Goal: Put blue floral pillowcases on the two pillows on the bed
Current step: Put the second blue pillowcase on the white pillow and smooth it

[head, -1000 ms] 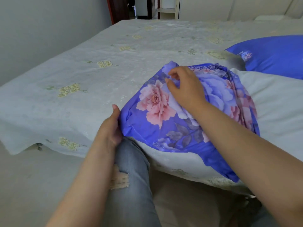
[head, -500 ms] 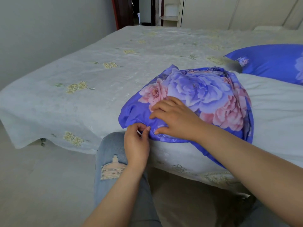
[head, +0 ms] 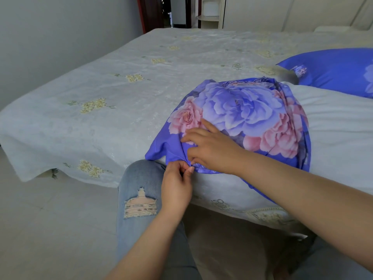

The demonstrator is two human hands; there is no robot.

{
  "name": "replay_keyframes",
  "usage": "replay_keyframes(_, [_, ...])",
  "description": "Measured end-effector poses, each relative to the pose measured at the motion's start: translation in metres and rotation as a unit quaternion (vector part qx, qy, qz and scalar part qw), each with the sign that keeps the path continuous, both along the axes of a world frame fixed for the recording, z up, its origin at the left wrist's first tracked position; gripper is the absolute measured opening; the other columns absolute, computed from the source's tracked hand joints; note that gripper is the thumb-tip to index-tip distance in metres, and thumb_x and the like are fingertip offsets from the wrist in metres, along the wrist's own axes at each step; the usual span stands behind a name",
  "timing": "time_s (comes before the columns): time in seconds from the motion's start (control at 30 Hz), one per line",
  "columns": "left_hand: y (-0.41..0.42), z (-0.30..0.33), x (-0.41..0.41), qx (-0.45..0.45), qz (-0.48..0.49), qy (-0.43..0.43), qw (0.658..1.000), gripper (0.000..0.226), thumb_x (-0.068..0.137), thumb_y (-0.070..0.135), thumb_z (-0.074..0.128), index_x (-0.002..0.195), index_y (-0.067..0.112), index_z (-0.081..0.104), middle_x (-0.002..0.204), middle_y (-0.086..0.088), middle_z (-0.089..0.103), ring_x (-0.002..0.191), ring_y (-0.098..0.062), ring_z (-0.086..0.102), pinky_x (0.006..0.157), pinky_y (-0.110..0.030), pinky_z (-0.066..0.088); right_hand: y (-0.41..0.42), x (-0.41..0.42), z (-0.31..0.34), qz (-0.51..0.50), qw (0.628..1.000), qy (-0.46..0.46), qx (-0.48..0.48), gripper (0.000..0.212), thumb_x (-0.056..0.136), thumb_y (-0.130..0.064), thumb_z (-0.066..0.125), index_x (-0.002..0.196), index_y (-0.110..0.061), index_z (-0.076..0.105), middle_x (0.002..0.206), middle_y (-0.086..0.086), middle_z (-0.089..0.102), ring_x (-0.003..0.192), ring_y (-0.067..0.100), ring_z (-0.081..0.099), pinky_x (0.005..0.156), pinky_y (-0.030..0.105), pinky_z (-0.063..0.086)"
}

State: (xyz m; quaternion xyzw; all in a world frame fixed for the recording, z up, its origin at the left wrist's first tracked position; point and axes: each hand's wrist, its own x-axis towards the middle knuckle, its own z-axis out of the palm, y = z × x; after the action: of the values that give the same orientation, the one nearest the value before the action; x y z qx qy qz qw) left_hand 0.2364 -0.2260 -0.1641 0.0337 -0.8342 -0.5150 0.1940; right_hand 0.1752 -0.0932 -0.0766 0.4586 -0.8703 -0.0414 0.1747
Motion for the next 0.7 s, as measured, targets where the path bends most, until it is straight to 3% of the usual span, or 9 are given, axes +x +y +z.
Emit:
replay_keyframes(0.1, [-0.007, 0.003, -0.001, 0.005, -0.004, -0.014, 1.000, 0.014, 0.087, 0.018, 0.063, 0.079, 0.018, 0.052, 0.078, 0.003, 0.055, 0.072, -0.013, 0.053, 0.065, -0.025, 0.040, 0.007, 0.005, -0.014, 0.094, 0.990, 0.092, -0.053, 0.013, 0.080, -0.008, 0.057, 0.074, -0.017, 0.064, 0.086, 0.003, 0.062, 0.084, 0.026, 0.058, 0.093, 0.040, 0.041])
replay_keyframes(0.2, [-0.011, 0.008, 0.004, 0.017, 0.020, 0.031, 0.999, 0.019, 0.085, 0.017, 0.066, 0.094, 0.019, 0.050, 0.094, 0.004, 0.052, 0.079, -0.012, 0.053, 0.072, -0.021, 0.041, 0.013, 0.011, -0.019, 0.114, 0.986, 0.105, -0.056, 0.024, 0.087, -0.003, 0.043, 0.080, -0.014, 0.063, 0.086, 0.002, 0.062, 0.084, 0.025, 0.058, 0.090, 0.039, 0.043])
replay_keyframes(0.33, [-0.016, 0.009, 0.004, -0.046, 0.071, 0.058, 0.995, 0.039, 0.080, 0.022, 0.073, 0.109, 0.015, 0.050, 0.111, 0.006, 0.043, 0.082, -0.020, 0.058, 0.074, -0.031, 0.047, 0.016, 0.012, -0.023, 0.105, 0.987, 0.103, -0.071, 0.021, 0.087, -0.004, 0.045, 0.083, -0.014, 0.063, 0.087, 0.001, 0.063, 0.084, 0.025, 0.058, 0.092, 0.038, 0.043])
replay_keyframes(0.43, [-0.020, 0.014, 0.000, -0.045, 0.095, 0.047, 0.993, 0.043, 0.080, 0.019, 0.073, 0.116, 0.014, 0.050, 0.118, 0.002, 0.043, 0.078, -0.019, 0.060, 0.072, -0.032, 0.048, 0.013, 0.013, -0.023, 0.103, 0.986, 0.092, -0.098, 0.031, 0.096, -0.008, 0.035, 0.082, -0.014, 0.062, 0.084, 0.001, 0.062, 0.081, 0.025, 0.056, 0.088, 0.039, 0.045])
replay_keyframes(0.57, [-0.021, 0.023, -0.005, -0.064, 0.101, 0.053, 0.991, 0.012, 0.085, 0.014, 0.067, 0.095, 0.014, 0.062, 0.093, 0.008, 0.054, 0.077, -0.020, 0.058, 0.069, -0.035, 0.048, 0.012, 0.009, -0.024, 0.098, 0.986, 0.088, -0.103, 0.014, 0.091, -0.012, 0.054, 0.080, -0.014, 0.063, 0.083, -0.001, 0.062, 0.080, 0.025, 0.056, 0.085, 0.036, 0.043])
replay_keyframes(0.7, [-0.022, 0.020, 0.002, -0.130, 0.098, 0.088, 0.983, 0.003, 0.084, 0.012, 0.066, 0.085, 0.013, 0.064, 0.084, 0.004, 0.057, 0.074, -0.021, 0.056, 0.061, -0.030, 0.041, 0.010, 0.007, -0.022, 0.057, 0.987, 0.063, -0.136, 0.015, 0.091, -0.023, 0.053, 0.089, -0.015, 0.066, 0.089, 0.000, 0.063, 0.081, 0.024, 0.057, 0.081, 0.031, 0.040])
